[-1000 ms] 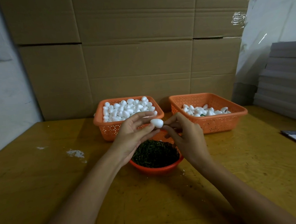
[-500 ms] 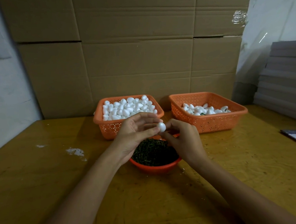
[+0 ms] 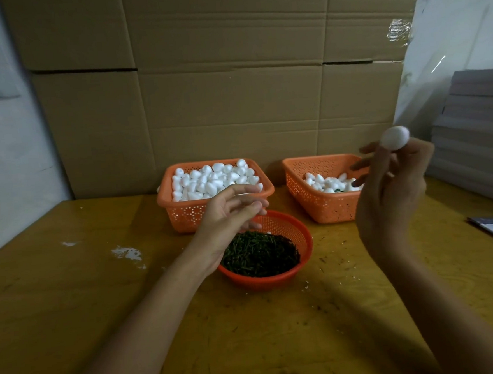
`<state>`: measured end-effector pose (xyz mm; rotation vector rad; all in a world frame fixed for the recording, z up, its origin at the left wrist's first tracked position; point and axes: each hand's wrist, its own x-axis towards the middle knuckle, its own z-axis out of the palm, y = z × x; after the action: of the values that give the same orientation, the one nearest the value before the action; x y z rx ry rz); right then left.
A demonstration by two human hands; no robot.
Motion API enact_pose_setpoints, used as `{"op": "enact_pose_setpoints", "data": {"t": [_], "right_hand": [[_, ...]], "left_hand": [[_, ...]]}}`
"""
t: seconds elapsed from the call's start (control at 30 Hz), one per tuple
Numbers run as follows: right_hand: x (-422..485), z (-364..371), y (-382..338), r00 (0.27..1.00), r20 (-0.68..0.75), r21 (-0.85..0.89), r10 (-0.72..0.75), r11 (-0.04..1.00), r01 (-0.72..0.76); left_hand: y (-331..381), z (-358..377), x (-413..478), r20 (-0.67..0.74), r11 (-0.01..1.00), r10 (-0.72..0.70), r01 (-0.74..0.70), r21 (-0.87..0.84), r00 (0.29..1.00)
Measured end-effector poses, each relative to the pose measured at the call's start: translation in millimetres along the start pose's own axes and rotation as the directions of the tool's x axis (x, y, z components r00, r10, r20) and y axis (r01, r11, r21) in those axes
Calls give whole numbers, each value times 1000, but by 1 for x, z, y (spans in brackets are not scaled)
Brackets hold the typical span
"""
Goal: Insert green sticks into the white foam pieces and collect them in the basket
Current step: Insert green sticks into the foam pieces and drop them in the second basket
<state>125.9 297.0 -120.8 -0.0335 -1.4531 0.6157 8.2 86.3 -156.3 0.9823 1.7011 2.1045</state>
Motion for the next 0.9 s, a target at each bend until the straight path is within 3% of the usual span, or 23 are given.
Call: {"op": "enact_pose_setpoints", "data": {"t": [0.1, 0.17, 0.2, 0.27, 0.33, 0.57, 0.63, 0.73, 0.8, 0.9], "right_hand": [[12, -4, 29, 994, -61, -189, 91, 977, -101], [19, -7, 52, 975, 49, -424, 217, 888, -177], [20, -9, 64, 931, 175, -588, 320, 792, -162], [17, -12, 78, 754, 382, -803, 535, 596, -17], [11, -14, 83, 651, 409, -835, 639, 550, -16], [3, -11, 65, 557, 559, -742, 614, 670, 7], [-8, -1, 41, 530, 667, -637, 524, 770, 40], [-27, 15, -3, 464, 854, -326, 236, 937, 125], [-37, 22, -19, 335, 937, -176, 96, 960, 218], [-51, 28, -25, 82, 994, -86, 68, 966, 244]], "left_hand": [[0, 0, 0, 0, 1000, -7, 7, 1, 1000], [1, 0, 0, -5, 1000, -10, 10, -2, 1000], [1, 1, 0, -5, 1000, -13, 13, -2, 1000], [1, 1, 0, 0, 1000, -15, 15, 4, 1000], [1, 1, 0, 6, 1000, -20, 20, 5, 1000], [0, 0, -1, 17, 999, -28, 27, 22, 999], [-1, 0, 0, 11, 998, -29, 28, 51, 1000], [-3, 3, 1, -60, 975, 39, -25, 223, 997], [-6, 5, 1, -118, 856, 185, -101, 507, 976], [-12, 4, -1, -33, 381, 355, -113, 917, 934]]}}
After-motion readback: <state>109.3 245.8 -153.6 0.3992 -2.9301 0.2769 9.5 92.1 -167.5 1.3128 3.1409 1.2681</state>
